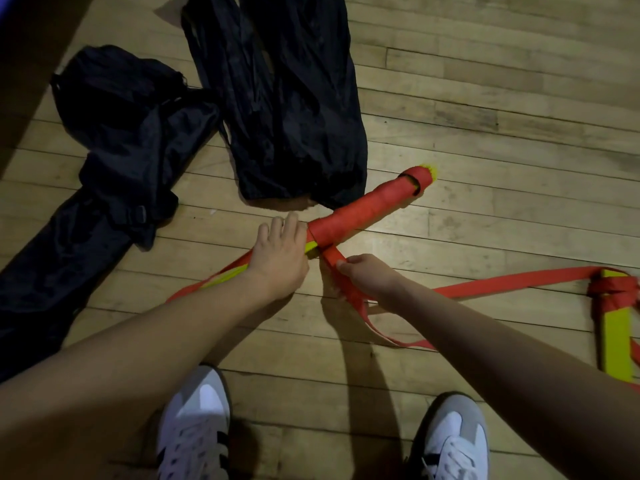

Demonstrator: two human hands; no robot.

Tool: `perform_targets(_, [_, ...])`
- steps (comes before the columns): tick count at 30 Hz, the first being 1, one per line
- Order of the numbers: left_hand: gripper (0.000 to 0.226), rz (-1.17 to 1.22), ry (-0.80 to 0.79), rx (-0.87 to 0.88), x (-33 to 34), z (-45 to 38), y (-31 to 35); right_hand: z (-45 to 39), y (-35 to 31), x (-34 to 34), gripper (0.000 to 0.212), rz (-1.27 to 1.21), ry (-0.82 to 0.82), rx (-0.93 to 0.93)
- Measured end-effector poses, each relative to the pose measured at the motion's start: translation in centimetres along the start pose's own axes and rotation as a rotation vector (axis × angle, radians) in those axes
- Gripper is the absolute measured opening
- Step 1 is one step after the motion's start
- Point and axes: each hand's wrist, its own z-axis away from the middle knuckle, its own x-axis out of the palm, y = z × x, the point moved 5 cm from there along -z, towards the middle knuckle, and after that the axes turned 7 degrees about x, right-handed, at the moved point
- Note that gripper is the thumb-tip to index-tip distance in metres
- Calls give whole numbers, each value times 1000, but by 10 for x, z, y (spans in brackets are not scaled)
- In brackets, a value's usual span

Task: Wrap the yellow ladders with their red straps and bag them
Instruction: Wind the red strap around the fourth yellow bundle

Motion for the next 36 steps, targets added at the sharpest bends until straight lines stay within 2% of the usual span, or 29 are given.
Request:
perform_targets(3, [66,-87,-33,106,5,18,15,-1,1,-2,26,6,35,-21])
perform_targets(6, [66,-16,-25,148,14,34,28,0,3,-3,21,13,71,-54])
perform_targets(12, [72,177,-104,-37,11,26,20,1,16,-7,19,72,37,32])
perform_targets(18, [74,200,-139,-148,0,-2,-1,1,4,-12,14,72,4,27])
perform_targets(22, [82,108,-98,-163,-6,-19,-11,-4,1,-16,15,59,29,-8])
perform_targets(26, [75,-6,2,-72,-3,-18,-12,-11,6,-20,15,8,118,-55])
perform_targets(29, [74,6,38,-27,4,-8,-7,-11,8,-19,6,43,93,-60])
perform_targets(32, [67,20,15,-7,3,-5,-2,-7,5,-20,18,75,-11,-69])
perform_targets(36, [62,33,-40,-11,2,-4,2,-2,3,-18,19,129,-154,-82])
